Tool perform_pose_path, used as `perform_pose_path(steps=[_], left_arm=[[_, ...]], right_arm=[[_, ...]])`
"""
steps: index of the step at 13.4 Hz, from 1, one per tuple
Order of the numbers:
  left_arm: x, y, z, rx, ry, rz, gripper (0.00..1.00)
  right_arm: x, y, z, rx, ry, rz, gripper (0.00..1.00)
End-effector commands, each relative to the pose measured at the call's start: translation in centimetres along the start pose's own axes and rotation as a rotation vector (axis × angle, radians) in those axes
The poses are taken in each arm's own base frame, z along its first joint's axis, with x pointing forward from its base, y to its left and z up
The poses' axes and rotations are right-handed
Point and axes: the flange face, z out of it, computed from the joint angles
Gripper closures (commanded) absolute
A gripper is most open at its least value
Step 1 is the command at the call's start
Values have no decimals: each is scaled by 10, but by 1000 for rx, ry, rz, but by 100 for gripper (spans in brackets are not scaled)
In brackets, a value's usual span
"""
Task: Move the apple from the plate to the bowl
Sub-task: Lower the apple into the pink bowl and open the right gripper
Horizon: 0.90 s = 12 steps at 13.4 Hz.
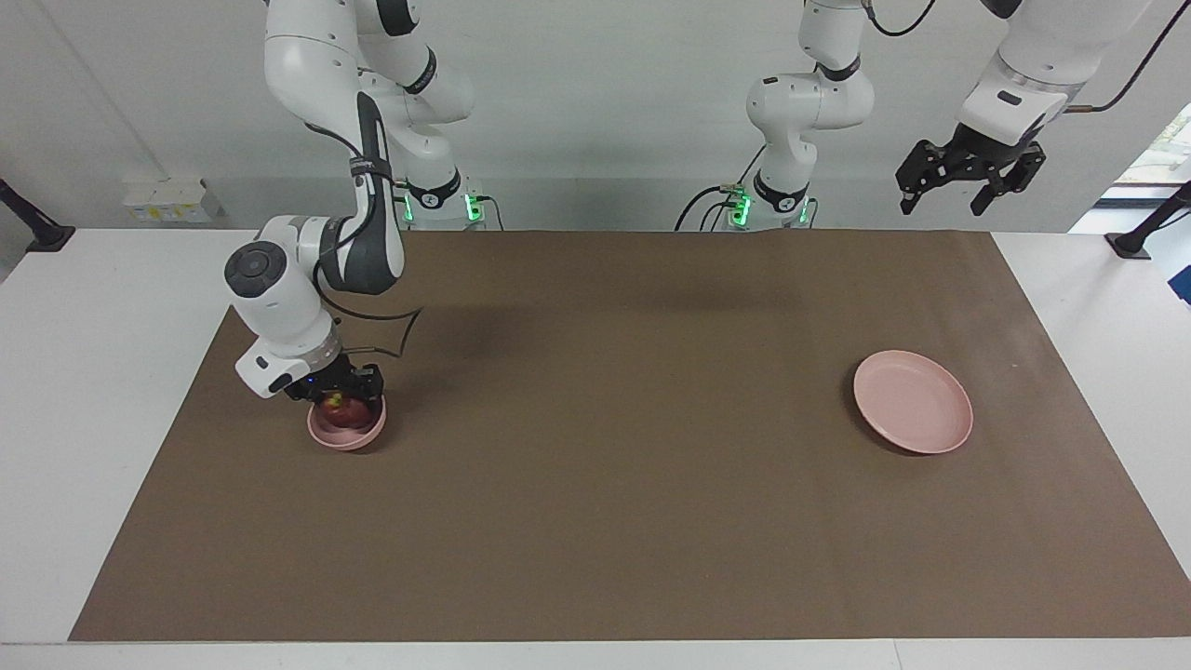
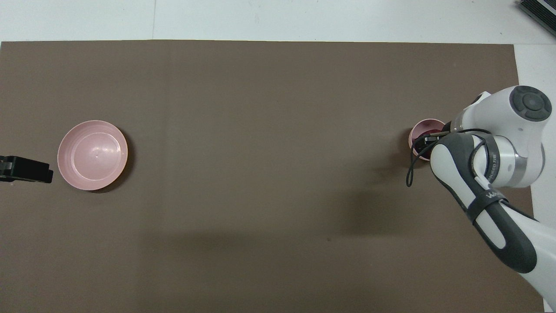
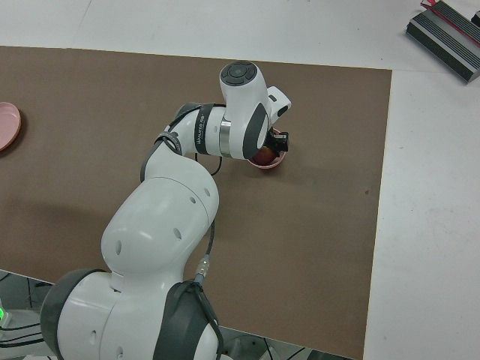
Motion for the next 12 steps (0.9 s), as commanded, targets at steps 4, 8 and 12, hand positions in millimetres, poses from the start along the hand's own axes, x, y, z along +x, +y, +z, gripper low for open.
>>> perform_pose_path(steps=[4,8,12], left_arm=[[-2,-11,-2,-58,15,-18,0],[-2,-22,-5,-92,36,-32,0],[-4,-21,-4,-80,23,-28,0]], right_arm=[[4,-2,6,-5,31,22,94],[2,-2,9,-4,25,28,0],[6,-2,-1,-4,35,29,0]])
